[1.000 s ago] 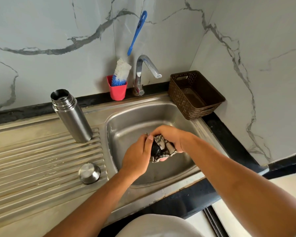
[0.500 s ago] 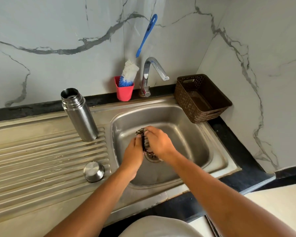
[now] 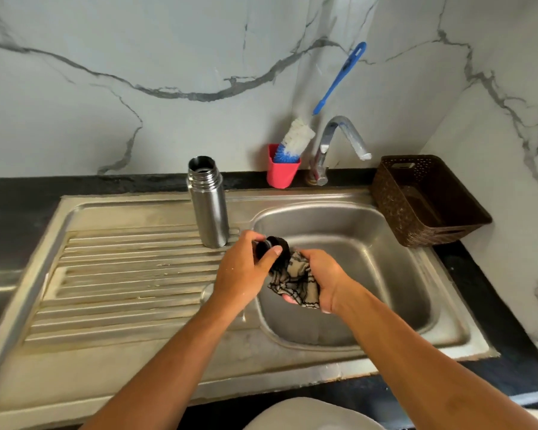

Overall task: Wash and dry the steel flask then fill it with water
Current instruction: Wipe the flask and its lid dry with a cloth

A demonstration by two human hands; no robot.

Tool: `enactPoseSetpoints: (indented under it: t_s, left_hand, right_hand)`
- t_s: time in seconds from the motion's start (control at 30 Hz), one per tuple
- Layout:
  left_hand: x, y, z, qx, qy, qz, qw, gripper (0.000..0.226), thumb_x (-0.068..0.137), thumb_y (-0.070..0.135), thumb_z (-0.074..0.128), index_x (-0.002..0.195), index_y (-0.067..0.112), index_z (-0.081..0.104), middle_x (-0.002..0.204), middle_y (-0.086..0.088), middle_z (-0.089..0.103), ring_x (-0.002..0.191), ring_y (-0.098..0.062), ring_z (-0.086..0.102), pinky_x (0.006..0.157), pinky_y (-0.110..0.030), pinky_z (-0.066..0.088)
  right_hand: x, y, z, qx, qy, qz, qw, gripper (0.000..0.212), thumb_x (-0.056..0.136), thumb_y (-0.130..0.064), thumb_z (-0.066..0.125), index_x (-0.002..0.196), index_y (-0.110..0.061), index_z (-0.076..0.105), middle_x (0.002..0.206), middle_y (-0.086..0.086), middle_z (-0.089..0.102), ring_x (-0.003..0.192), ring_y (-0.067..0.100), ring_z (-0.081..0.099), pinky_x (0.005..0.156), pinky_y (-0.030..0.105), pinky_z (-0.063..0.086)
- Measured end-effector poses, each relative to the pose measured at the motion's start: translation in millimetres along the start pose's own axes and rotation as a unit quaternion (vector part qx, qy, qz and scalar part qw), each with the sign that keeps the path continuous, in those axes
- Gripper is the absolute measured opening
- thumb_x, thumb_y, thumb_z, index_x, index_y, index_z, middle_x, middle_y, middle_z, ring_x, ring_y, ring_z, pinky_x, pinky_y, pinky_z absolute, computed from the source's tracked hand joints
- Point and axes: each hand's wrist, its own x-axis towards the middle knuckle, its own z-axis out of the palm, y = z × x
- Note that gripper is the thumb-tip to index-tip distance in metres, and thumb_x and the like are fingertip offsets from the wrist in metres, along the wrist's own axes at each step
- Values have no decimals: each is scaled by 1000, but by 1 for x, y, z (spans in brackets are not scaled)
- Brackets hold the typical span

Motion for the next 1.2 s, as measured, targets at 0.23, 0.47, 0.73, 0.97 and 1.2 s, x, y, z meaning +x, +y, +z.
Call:
enactPoseSetpoints:
  t_s: [0.23, 0.47, 0.73, 0.97, 1.2]
  left_hand:
    - [2, -49, -34, 54, 74, -64, 994, 40, 81, 33, 88, 117, 27, 74, 105, 6, 61, 93, -13, 67, 79, -24, 51]
    - [1, -70, -31, 137, 95, -94, 981, 47, 86, 34, 83, 129, 32, 64, 117, 7, 59, 107, -19, 64, 83, -36, 54]
    - [-26, -65, -26, 145, 134, -95, 976, 85, 72, 74, 78, 134, 23, 48, 124, 0, 55, 114, -23, 55, 78, -40, 53]
    - [-58, -73, -14, 210, 81, -100, 969, 75, 73, 65, 82, 127, 25, 49, 121, 2, 56, 115, -23, 55, 78, -35, 49]
    - [-64, -19, -10, -139, 77, -137, 978, 39, 94, 65, 61, 109, 29, 62, 99, 5, 68, 82, -12, 65, 72, -37, 60]
  right_hand:
    - [0, 1, 0, 67, 12, 4, 998, 39, 109, -37, 44, 95, -14, 72, 106, 13, 68, 75, 27, 71, 56, 37, 62]
    - [7, 10, 0, 83, 40, 3, 996, 40, 107, -41, 50, 117, -10, 73, 101, 16, 78, 76, 32, 77, 64, 43, 63]
    - [3, 9, -1, 111, 26, -31, 993, 36, 107, -37, 52, 119, -9, 71, 89, 15, 77, 81, 33, 77, 67, 46, 62]
    - [-12, 11, -7, 143, -17, -31, 989, 29, 105, -29, 47, 105, -9, 68, 101, 15, 66, 97, 37, 70, 71, 51, 63]
    - [-40, 6, -32, 127, -69, -50, 988, 35, 96, -23, 54, 120, -3, 70, 113, 22, 75, 94, 36, 75, 72, 45, 64]
